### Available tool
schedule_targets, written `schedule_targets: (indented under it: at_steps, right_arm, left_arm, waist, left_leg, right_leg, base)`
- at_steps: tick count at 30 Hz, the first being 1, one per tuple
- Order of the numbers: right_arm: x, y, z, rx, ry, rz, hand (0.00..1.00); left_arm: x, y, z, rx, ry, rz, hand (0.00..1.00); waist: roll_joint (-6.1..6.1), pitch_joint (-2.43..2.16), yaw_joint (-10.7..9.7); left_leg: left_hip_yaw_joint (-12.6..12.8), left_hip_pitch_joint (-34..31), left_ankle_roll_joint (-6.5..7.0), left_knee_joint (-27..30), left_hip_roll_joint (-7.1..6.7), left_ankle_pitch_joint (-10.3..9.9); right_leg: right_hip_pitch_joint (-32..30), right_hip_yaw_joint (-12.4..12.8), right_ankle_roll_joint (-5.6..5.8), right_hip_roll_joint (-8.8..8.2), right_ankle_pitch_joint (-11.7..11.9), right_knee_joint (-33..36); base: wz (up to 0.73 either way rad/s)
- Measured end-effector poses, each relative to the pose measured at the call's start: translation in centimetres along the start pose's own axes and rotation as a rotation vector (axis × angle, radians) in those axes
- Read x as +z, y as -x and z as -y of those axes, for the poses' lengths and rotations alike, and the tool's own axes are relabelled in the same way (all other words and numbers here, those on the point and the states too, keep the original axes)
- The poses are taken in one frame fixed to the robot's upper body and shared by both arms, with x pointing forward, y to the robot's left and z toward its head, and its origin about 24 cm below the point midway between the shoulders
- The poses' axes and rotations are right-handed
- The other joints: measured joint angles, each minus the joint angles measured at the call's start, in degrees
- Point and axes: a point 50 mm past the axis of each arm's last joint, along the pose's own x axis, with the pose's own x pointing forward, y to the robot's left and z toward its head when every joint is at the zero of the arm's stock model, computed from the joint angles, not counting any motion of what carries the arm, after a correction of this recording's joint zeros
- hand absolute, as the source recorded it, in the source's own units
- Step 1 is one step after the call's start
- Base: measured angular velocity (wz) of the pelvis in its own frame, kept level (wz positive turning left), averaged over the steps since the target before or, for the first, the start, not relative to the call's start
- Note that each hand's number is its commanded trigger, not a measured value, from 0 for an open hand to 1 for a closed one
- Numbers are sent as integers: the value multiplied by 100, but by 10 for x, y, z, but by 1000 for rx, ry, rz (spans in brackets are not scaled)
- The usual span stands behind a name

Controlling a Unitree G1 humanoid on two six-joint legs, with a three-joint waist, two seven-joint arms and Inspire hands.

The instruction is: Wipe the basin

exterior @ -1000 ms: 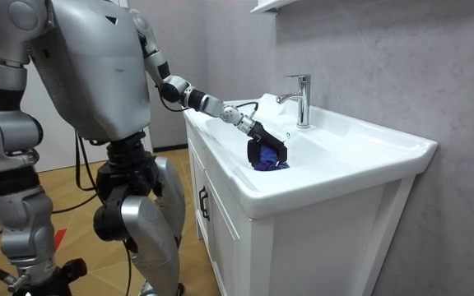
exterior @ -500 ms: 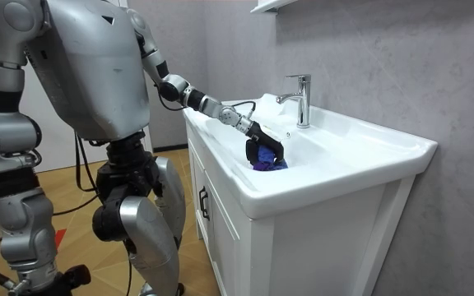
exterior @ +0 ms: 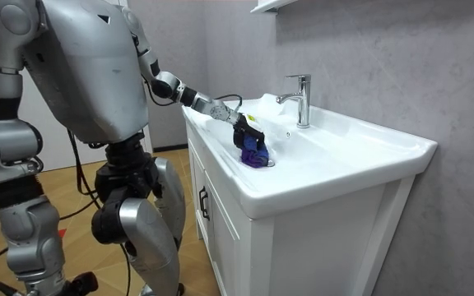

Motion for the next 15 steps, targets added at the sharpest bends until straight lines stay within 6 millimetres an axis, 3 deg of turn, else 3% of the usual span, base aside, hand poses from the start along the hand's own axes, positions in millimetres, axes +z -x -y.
schedule_targets:
  at_steps: [2,7,15]
  right_arm:
    - [0,0,6,-19,14,3,0]
    - [7,0,14,-46,17,31,0]
    - [10,0,17,-66,11,36,0]
  left_arm:
    - [-11,2,6,-1,-52,-27,100]
    - [-16,4,11,6,-119,-43,100]
    - [-22,5,7,16,-154,-56,100]
  waist:
    - [41,-16,16]
    - [110,-11,40]
    - [211,-4,214]
  left_leg:
    - [-37,19,-3,3,-6,2]
    - [-144,22,-16,18,-8,11]
    - [-294,-74,-34,80,-8,23]
  right_leg:
    - [35,-37,-3,-14,-2,-17]
    - [49,-166,-14,-35,-5,-14]
    - [26,-205,-48,-37,-21,2]
  base:
    - [5]
    - [3]
    - [4]
